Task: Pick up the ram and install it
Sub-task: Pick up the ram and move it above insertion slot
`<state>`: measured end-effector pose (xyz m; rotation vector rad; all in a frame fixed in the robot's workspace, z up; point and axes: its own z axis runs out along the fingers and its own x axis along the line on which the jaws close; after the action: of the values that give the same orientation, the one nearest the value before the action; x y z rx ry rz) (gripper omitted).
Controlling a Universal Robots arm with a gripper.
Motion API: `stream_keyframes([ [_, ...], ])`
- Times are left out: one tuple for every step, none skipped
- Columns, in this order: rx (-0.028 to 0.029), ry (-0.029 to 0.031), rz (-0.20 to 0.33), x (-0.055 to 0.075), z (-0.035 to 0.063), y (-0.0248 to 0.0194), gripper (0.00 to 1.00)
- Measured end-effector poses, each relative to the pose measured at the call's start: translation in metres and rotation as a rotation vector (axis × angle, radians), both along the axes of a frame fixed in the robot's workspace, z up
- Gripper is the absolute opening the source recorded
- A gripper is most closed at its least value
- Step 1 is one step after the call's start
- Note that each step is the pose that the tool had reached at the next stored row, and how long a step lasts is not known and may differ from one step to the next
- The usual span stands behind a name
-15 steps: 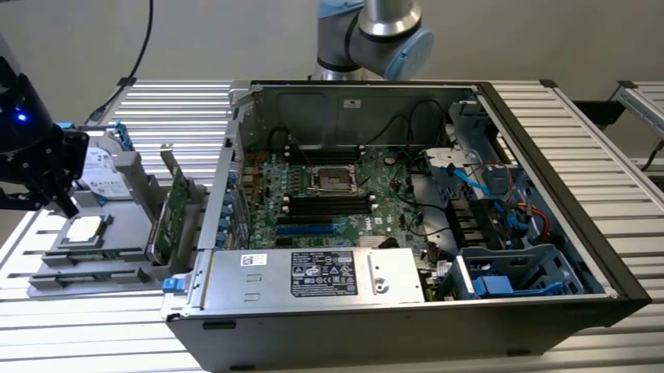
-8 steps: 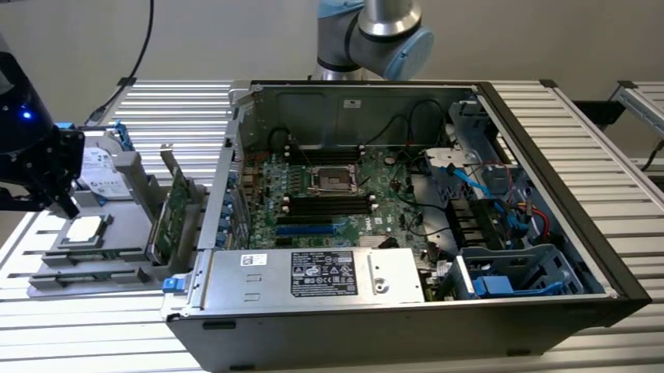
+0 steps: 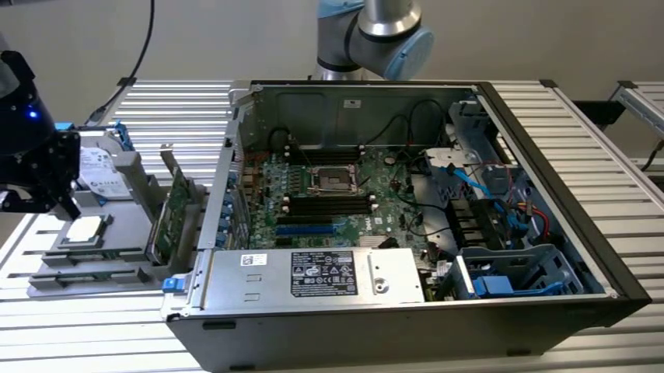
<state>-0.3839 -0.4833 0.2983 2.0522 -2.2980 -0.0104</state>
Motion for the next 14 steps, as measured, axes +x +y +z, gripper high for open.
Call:
stream_keyframes([
  [0.0, 0.0, 0.018, 0.0, -0.0003, 0.0, 0.11],
  [-0.0001, 0.0002, 0.037, 0.0, -0.0006, 0.0, 0.11],
  [-0.0001, 0.0003, 0.052, 0.0, -0.0007, 0.0, 0.11],
  [-0.0001, 0.0003, 0.067, 0.0, -0.001, 0.0, 0.11],
  [0.0, 0.0002, 0.079, -0.0001, -0.0013, 0.0, 0.11],
  [0.0001, 0.0001, 0.092, -0.0003, -0.0017, 0.0, 0.11],
  [0.0, 0.0002, 0.104, -0.0004, -0.0019, 0.0, 0.11],
  [-0.0001, 0.0002, 0.116, -0.0006, -0.0022, 0.0, 0.11],
  [0.0001, 0.0001, 0.127, -0.0009, -0.0027, 0.0, 0.11],
  [0.0001, 0.0, 0.136, -0.0014, -0.0031, 0.0001, 0.11],
  [0.0001, 0.0, 0.145, -0.0019, -0.0034, 0.0001, 0.11],
  [-0.0001, 0.0002, 0.154, -0.0027, -0.0034, 0.0, 0.11],
  [-0.001, -0.0001, 0.159, -0.0038, -0.0035, 0.0, 0.11],
  [-0.0013, 0.0, 0.16, -0.0038, -0.0035, 0.0, 0.11],
])
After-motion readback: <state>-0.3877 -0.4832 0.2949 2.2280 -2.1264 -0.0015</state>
